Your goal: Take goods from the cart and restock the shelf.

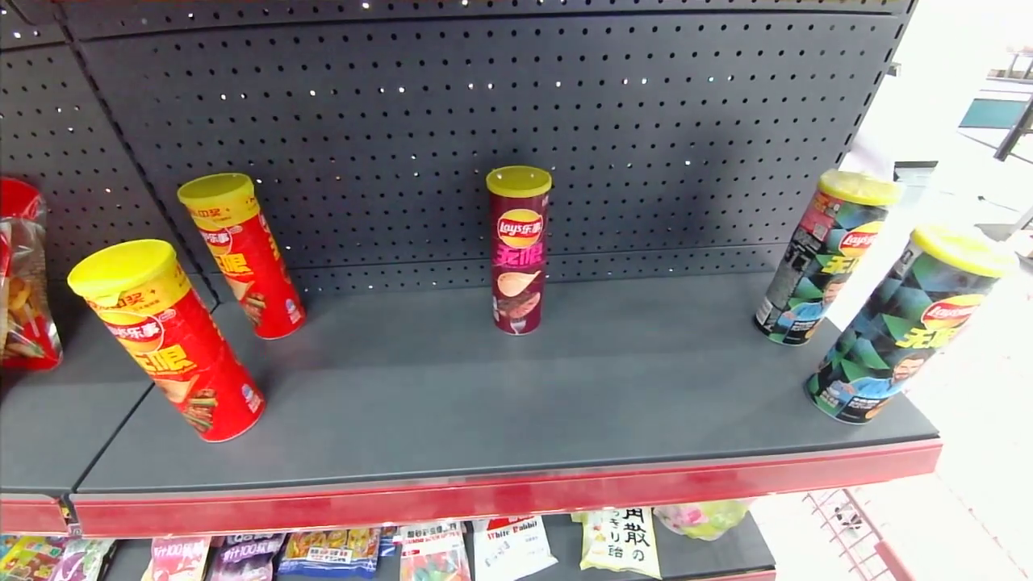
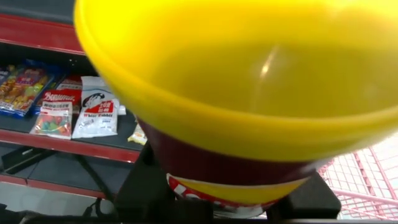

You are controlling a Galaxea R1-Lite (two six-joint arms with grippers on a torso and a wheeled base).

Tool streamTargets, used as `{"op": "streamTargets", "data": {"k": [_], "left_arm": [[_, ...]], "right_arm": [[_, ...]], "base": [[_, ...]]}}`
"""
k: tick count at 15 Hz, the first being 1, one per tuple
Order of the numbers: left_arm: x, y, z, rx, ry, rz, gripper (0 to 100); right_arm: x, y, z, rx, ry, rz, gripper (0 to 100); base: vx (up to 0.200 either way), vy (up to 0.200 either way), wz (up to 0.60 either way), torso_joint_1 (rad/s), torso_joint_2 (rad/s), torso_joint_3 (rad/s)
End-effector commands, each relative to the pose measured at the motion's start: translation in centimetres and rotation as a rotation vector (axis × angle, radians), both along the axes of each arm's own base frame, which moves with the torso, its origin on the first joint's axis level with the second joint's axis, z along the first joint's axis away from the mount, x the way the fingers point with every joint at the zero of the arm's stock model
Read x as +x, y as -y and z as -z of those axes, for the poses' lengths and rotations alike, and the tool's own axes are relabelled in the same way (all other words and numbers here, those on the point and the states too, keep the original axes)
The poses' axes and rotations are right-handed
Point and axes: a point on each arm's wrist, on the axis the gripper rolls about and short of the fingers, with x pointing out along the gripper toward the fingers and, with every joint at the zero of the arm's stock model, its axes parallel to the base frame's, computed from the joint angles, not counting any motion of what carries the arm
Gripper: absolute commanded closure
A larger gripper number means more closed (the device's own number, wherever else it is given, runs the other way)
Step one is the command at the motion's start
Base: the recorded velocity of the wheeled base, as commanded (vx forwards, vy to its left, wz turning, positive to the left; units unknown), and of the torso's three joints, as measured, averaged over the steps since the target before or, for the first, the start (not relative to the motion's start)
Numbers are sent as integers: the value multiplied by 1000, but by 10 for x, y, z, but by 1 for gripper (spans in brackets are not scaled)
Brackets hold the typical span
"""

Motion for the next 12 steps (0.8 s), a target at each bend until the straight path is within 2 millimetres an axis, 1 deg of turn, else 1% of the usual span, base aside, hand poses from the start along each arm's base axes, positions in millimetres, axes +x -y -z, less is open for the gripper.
{"op": "streamTargets", "data": {"k": [1,2,3,4,5,6,7,8,10,11,12], "left_arm": [[3,0,-1,14,-32,11,0],[2,0,-2,43,-17,43,0],[0,1,-13,41,8,85,0],[9,2,-97,-72,37,195,0],[26,4,-138,-140,23,219,0],[41,6,-160,-136,4,290,0],[58,10,-165,-86,-39,393,0],[77,13,-162,-28,-96,437,0],[103,19,-161,-1,-150,495,0],[135,39,-165,7,-138,713,0],[155,52,-164,8,-157,780,0]], "right_arm": [[-1,0,3,4,10,-14,100],[-1,0,2,6,15,-21,100],[-1,0,2,7,16,-23,100],[-1,0,3,8,11,-36,100],[1,-1,2,4,-8,-39,100],[2,-1,2,-1,-24,-42,100],[7,-3,-1,-8,-68,-41,100],[10,-4,-3,2,-93,-38,100],[12,-5,-7,5,-89,-38,100],[11,-4,-10,18,-53,-37,100],[11,-4,-11,22,-46,-35,100]], "base": [[0,0,0,0,0,0],[0,0,0,0,0,0],[0,0,0,0,0,0],[0,0,0,0,0,0],[0,0,0,0,0,0],[0,0,0,0,0,0],[0,0,0,0,0,0],[0,0,0,0,0,0],[0,0,0,0,0,0],[0,0,0,0,0,0],[0,0,0,0,0,0]]}}
